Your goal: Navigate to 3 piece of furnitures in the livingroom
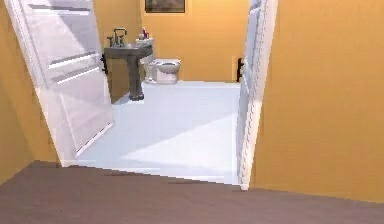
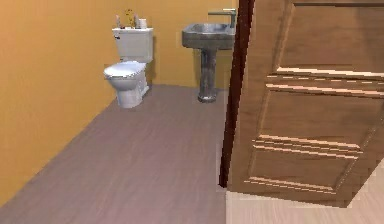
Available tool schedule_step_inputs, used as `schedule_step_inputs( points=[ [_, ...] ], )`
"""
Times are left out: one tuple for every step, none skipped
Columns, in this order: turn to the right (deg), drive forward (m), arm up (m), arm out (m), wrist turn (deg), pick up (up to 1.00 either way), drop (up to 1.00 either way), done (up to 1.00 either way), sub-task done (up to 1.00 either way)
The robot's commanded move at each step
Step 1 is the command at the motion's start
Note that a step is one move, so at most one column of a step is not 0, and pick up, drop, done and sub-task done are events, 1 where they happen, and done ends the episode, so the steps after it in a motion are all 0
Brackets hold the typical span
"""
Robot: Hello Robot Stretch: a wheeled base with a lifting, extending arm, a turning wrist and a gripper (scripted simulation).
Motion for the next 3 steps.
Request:
schedule_step_inputs(
  points=[
    [-33.0,0.0,0.0,0.0,0.0,0.0,0.0,0.0,0.0],
    [0.0,0.45,0.0,0.0,0.0,0.0,0.0,0.0,0.0],
    [-39.0,0.0,0.0,0.0,0.0,0.0,0.0,0.0,0.0]
  ],
)
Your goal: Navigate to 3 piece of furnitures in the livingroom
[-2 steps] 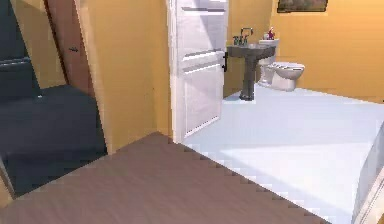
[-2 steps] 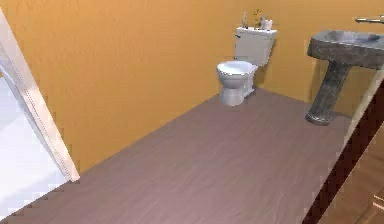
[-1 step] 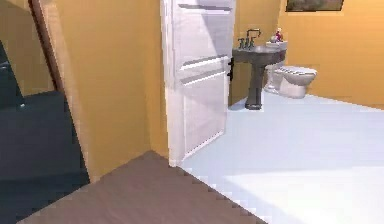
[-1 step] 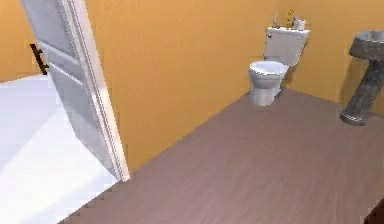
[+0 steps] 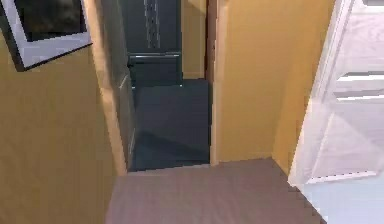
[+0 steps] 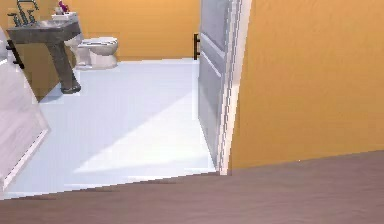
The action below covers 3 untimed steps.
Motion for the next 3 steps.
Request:
schedule_step_inputs(
  points=[
    [0.0,1.0,0.0,0.0,0.0,0.0,0.0,0.0,0.0],
    [-3.0,0.0,0.0,0.0,0.0,0.0,0.0,0.0,0.0],
    [-6.0,0.0,0.0,0.0,0.0,0.0,0.0,0.0,0.0]
  ],
)
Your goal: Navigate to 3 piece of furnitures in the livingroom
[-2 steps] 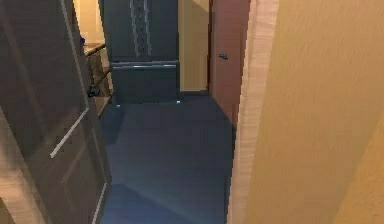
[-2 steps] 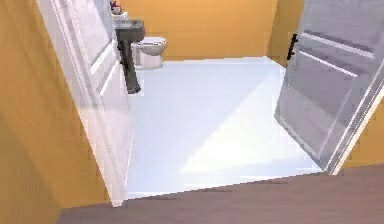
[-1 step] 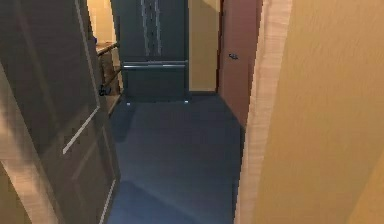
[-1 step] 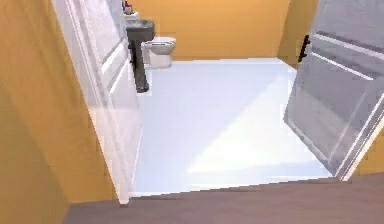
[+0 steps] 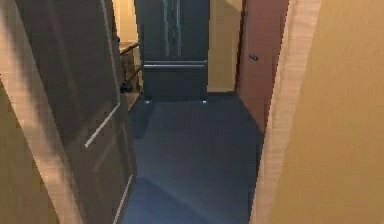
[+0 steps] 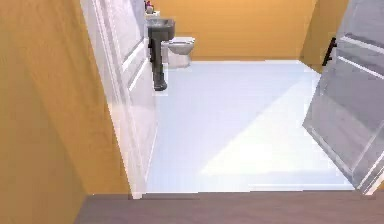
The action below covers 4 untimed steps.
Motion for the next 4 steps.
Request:
schedule_step_inputs(
  points=[
    [0.0,0.9,0.0,0.0,0.0,0.0,0.0,0.0,0.0],
    [15.0,0.0,0.0,0.0,0.0,0.0,0.0,0.0,0.0],
    [0.0,0.3,0.0,0.0,0.0,0.0,0.0,0.0,0.0],
    [-42.0,0.0,0.0,0.0,0.0,0.0,0.0,0.0,0.0]
  ],
)
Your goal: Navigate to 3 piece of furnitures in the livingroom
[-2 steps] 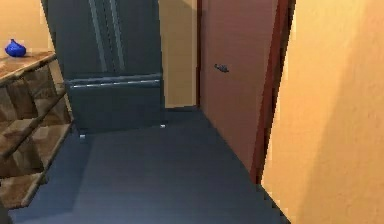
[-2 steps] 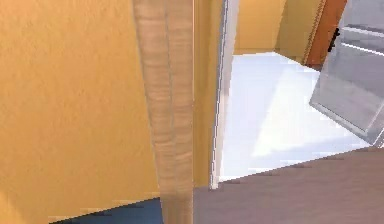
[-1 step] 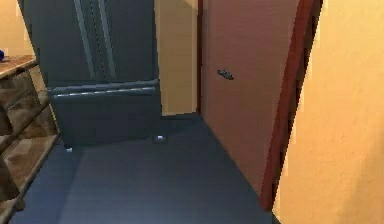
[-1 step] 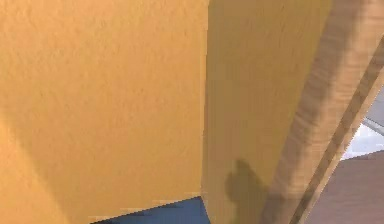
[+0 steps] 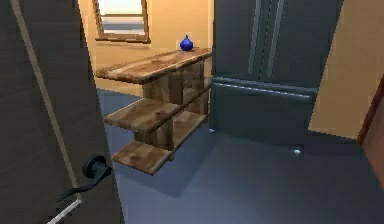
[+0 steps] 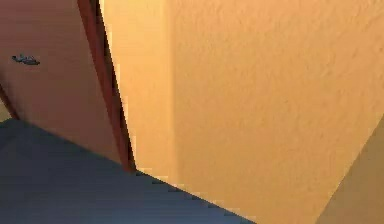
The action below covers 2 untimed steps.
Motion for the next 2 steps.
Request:
schedule_step_inputs(
  points=[
    [0.0,0.6,0.0,0.0,0.0,0.0,0.0,0.0,0.0],
    [-21.0,0.0,0.0,0.0,0.0,0.0,0.0,0.0,0.0]
  ],
)
